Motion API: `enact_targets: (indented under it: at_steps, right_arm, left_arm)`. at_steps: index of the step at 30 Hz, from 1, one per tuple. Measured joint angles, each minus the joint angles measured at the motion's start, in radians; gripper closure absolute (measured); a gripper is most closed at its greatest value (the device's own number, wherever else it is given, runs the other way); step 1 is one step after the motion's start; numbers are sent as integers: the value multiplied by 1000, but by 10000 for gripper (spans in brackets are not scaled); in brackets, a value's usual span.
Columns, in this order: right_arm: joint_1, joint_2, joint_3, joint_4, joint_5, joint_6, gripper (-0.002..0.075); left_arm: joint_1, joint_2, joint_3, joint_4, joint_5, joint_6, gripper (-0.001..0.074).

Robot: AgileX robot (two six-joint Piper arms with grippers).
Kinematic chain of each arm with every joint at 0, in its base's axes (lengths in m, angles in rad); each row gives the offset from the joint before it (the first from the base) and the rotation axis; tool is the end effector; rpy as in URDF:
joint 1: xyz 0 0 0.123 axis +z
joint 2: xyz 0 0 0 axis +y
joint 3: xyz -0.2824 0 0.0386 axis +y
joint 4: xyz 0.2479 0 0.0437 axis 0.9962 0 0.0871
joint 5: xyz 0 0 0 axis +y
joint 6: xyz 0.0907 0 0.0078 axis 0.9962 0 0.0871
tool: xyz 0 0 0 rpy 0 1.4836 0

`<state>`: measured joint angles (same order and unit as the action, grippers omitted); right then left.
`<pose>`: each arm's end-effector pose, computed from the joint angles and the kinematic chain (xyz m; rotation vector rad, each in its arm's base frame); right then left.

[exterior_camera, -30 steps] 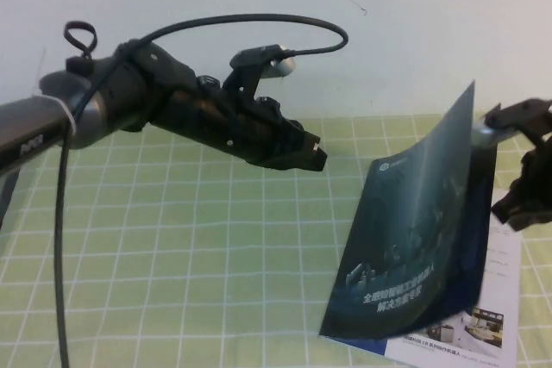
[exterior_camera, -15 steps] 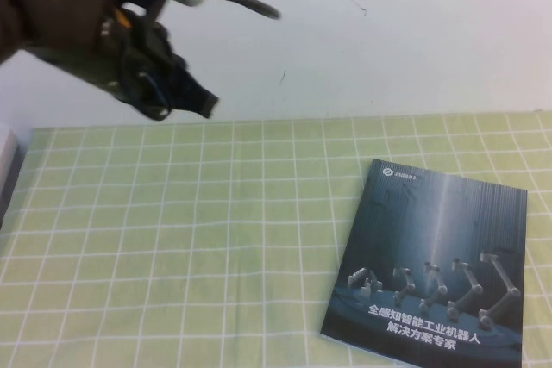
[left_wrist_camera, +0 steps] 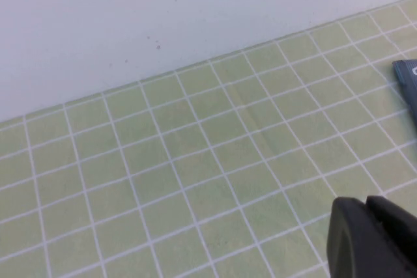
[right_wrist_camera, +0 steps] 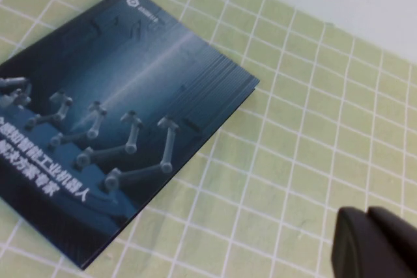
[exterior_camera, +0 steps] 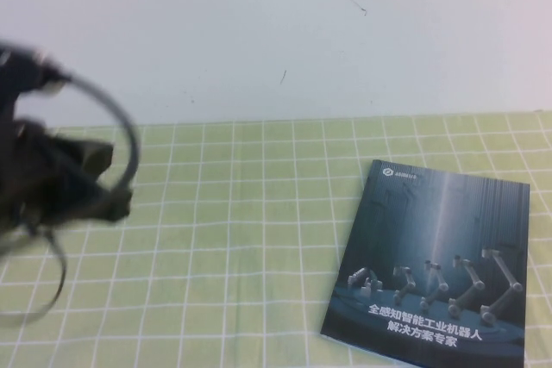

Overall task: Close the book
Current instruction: 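Close the open booklet and leave it lying on the table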

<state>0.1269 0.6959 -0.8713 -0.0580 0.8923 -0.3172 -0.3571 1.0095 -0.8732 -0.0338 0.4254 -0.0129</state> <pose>0.1175 0.0108 0.3664 -0.4999 2.1471 -0.1764 0.2008 -0.0763 0.3505 0.3294 2.0288 -0.2639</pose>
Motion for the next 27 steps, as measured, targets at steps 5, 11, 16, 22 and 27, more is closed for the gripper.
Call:
enact_targets:
  at_steps: [5, 11, 16, 22, 27]
  right_arm:
    - [0, -252, 204, 46, -16, -6, 728]
    - [0, -480, 406, 116, -92, -6, 728]
    - [0, -567, 483, 170, -140, -6, 728]
    - [0, -572, 491, 176, -158, -8, 728]
    - [0, -574, 491, 178, -163, -8, 728]
  left_arm:
    - [0, -198, 256, -6, -188, 21, 738]
    - [0, -362, 466, -8, -363, 29, 738]
    - [0, -437, 526, -8, -417, 29, 738]
    - [0, -446, 533, -8, -437, 25, 738]
    - [0, -446, 539, -8, -437, 25, 738]
